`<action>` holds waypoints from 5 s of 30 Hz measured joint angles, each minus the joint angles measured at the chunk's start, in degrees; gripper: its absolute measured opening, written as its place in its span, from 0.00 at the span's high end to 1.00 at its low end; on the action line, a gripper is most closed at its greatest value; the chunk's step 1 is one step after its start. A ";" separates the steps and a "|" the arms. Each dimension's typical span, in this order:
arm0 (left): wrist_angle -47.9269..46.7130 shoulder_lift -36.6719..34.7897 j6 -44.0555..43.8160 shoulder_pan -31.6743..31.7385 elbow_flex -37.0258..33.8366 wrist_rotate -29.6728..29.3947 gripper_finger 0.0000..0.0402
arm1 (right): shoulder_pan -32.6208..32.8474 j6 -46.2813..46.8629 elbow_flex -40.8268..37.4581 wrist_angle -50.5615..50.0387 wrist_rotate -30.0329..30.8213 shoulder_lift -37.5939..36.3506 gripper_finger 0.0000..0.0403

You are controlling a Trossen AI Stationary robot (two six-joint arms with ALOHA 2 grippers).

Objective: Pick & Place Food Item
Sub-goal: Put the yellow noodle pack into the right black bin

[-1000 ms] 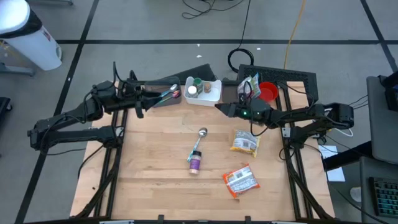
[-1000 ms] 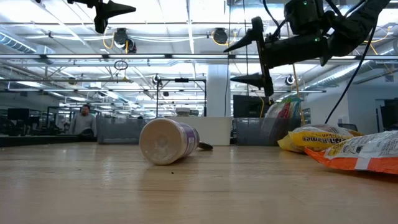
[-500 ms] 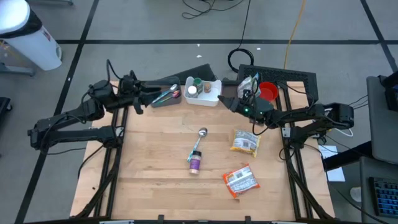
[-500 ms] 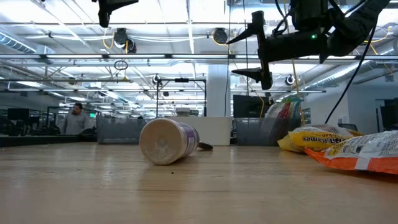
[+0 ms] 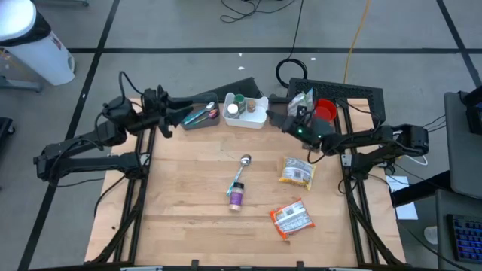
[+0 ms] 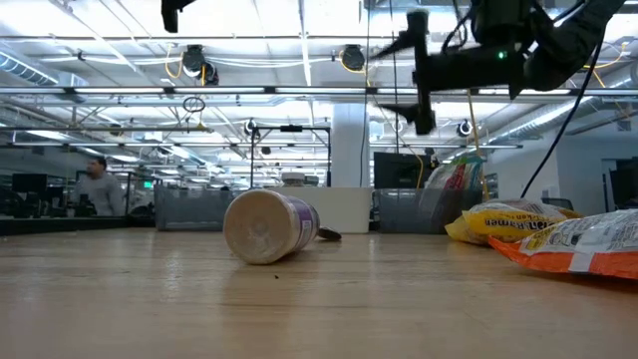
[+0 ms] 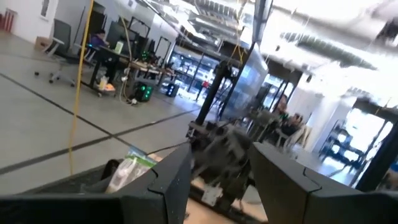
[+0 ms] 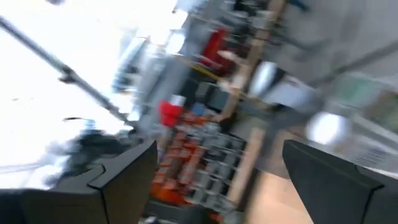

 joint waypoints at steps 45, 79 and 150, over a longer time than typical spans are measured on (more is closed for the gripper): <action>-15.00 10.29 -0.33 -0.44 -0.01 16.21 0.58 | 16.72 -23.95 43.90 -114.57 -3.34 2.32 0.16; 9.98 29.99 -14.64 -3.28 -0.07 25.84 0.58 | 42.87 42.11 -5.30 -96.60 -2.89 -30.77 0.16; 18.06 29.99 -16.86 -2.62 -0.04 16.43 0.58 | 42.69 22.32 -7.61 -78.04 6.21 -34.25 1.00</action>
